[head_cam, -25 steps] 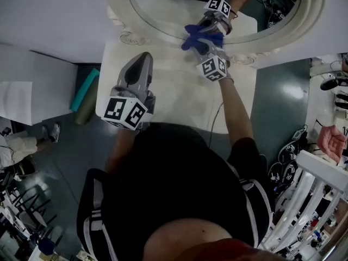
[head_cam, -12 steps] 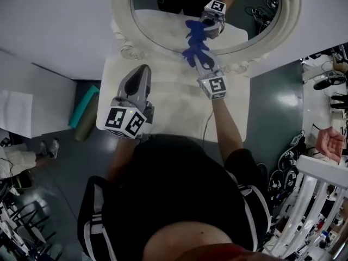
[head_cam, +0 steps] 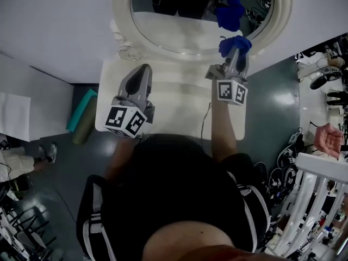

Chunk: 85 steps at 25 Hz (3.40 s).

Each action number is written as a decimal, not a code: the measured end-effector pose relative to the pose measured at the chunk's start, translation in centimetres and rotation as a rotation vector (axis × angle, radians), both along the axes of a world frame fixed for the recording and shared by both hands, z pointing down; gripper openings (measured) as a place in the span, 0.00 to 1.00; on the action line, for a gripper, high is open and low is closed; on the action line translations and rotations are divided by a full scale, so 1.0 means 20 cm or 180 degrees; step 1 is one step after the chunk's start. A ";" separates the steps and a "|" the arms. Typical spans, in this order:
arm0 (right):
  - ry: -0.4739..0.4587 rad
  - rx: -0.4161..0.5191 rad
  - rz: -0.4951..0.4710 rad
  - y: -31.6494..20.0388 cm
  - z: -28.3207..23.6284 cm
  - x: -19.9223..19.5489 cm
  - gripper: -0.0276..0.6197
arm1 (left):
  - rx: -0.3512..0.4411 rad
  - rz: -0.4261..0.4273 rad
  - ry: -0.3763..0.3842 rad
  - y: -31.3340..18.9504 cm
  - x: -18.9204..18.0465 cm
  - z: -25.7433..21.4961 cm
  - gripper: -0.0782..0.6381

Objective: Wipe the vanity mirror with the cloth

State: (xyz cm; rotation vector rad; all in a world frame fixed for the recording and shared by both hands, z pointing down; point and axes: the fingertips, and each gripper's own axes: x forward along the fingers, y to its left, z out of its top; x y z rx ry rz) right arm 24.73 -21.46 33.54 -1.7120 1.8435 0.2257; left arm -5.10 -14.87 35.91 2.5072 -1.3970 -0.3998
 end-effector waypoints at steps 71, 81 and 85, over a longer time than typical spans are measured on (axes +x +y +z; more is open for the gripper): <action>0.3790 -0.1801 -0.1407 -0.43 1.20 -0.54 0.12 | -0.0343 -0.0095 -0.0037 -0.19 0.02 0.18 0.12; 0.3719 -0.2465 -0.2043 -0.46 1.43 -0.63 0.11 | -0.0353 -0.0321 -0.0003 -0.18 0.00 0.15 0.12; 0.3366 -0.2552 -0.2346 -0.49 1.46 -0.76 0.11 | -0.0349 -0.0448 0.0013 -0.15 -0.06 0.15 0.12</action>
